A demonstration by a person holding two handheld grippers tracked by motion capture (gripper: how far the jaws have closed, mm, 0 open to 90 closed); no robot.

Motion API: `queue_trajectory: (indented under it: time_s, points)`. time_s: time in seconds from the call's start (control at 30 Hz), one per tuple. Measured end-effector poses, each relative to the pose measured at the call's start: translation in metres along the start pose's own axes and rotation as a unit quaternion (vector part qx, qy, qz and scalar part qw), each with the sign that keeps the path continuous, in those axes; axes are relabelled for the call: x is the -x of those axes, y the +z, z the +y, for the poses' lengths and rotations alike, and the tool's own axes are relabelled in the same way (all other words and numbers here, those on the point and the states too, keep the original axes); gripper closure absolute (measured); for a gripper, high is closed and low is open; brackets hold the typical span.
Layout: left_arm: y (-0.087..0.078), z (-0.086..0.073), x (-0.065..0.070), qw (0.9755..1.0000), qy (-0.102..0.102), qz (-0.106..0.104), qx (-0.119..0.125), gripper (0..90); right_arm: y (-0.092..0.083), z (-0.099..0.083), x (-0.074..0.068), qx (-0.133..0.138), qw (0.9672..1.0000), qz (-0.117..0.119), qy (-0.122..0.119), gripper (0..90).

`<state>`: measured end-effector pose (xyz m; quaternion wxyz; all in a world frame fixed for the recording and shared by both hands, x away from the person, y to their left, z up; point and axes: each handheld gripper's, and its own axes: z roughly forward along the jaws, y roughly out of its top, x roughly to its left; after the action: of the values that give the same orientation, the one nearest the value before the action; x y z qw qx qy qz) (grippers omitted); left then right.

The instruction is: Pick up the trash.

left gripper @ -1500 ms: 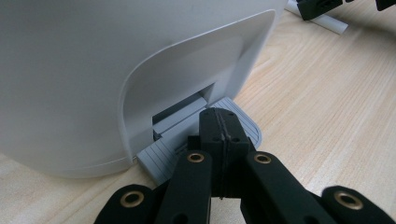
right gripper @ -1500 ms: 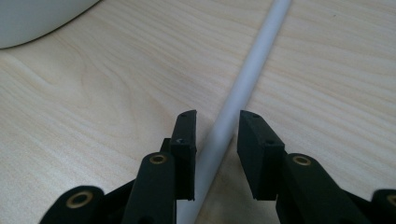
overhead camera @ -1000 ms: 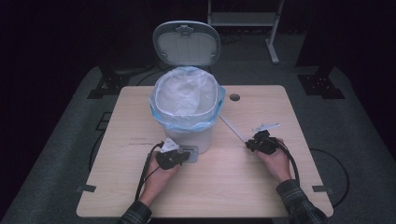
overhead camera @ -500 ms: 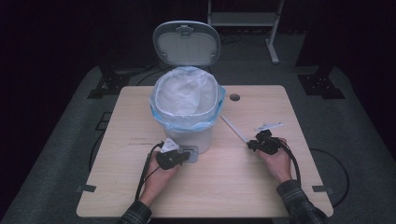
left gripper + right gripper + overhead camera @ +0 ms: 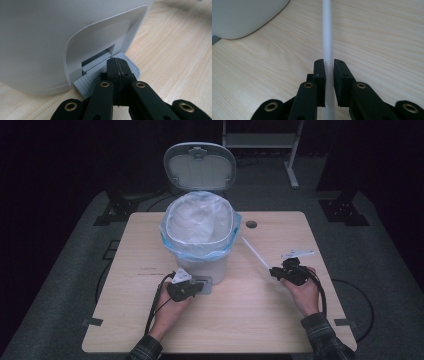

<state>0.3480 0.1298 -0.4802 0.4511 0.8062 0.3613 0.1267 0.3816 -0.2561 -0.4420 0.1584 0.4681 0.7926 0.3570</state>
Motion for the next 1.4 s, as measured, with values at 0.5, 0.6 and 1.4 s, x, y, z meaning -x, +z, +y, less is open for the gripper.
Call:
queue_trajectory:
  time_s: [0.5, 0.6, 1.4]
  points:
    - [0.0, 0.0, 0.0, 1.0, -0.002, -0.001, -0.001, 89.8, -0.038, 0.003, 0.002, 0.035, 0.9994, 0.003, 0.006, 80.2]
    - [0.0, 0.0, 0.0, 1.0, -0.004, -0.001, -0.001, 89.8, -0.042, 0.004, 0.003, 0.039, 0.9992, 0.004, 0.006, 80.2]
    - [0.0, 0.0, -0.001, 1.0, -0.004, -0.002, -0.002, 89.8, -0.096, 0.019, 0.007, 0.11, 0.9934, 0.028, 0.013, 80.2]
